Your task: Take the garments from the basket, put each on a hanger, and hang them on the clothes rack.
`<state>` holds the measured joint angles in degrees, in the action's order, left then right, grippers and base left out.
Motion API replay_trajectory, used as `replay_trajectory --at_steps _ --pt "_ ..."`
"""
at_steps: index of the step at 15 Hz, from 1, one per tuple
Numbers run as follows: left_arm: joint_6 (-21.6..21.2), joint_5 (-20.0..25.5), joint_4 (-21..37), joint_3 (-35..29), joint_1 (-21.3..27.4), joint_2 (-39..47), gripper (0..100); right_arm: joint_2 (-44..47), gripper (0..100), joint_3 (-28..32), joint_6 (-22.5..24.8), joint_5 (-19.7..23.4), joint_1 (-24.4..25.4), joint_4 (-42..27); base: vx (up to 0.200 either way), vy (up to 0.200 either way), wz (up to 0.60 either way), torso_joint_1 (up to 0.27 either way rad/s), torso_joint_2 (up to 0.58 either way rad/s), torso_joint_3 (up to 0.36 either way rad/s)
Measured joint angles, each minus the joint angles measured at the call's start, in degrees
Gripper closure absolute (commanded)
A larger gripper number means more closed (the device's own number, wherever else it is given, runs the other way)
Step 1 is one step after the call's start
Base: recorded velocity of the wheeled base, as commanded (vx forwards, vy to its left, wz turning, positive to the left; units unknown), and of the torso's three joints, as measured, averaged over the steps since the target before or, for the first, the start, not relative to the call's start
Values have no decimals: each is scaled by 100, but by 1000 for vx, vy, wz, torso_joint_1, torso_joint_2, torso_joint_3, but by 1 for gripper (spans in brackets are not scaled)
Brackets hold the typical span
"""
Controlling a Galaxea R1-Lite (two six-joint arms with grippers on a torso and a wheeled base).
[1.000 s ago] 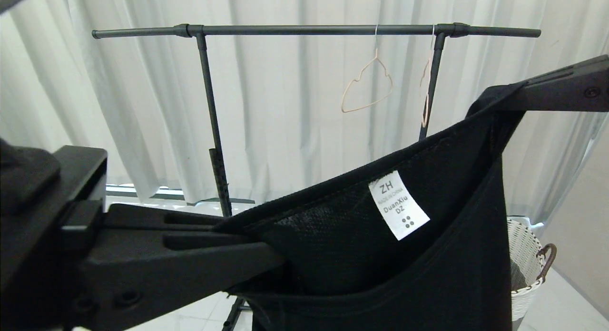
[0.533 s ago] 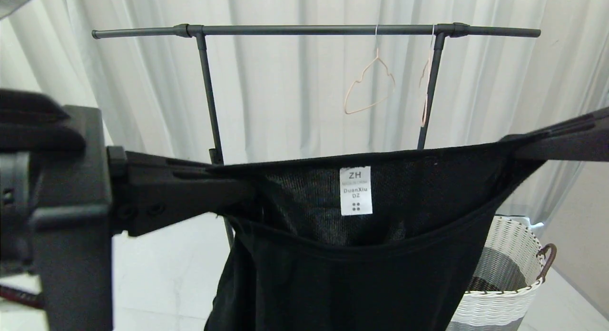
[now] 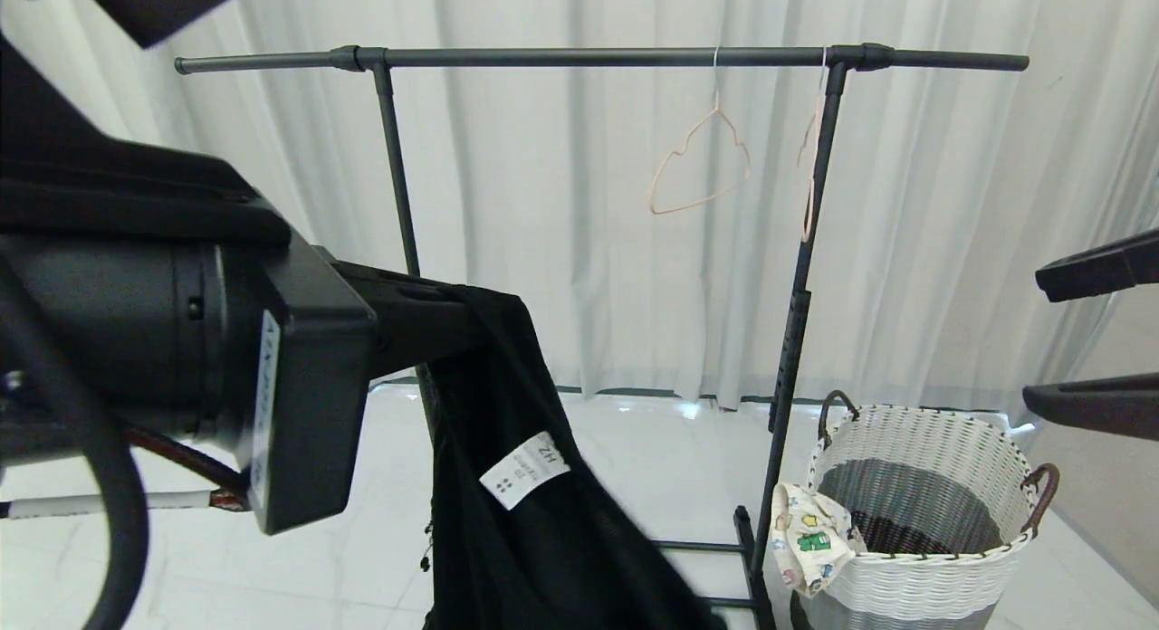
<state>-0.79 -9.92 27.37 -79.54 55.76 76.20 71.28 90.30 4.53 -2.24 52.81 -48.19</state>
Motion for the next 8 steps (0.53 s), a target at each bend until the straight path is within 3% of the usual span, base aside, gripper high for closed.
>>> replay_trajectory --at_steps 2,4,8 --pt "-22 -228 18 57 -99 30 100 -118 0 -182 -7 -194 -55 -28 0 0 0 0 0 0" --pt "-40 -513 16 280 -362 -7 100 -227 0 -339 -55 -697 -343 -182 0 0 0 0 0 0" --pt "-416 -1033 -11 1684 -1414 -663 100 -380 0 -438 -243 -1615 -1971 -1320 0 0 0 0 0 0"
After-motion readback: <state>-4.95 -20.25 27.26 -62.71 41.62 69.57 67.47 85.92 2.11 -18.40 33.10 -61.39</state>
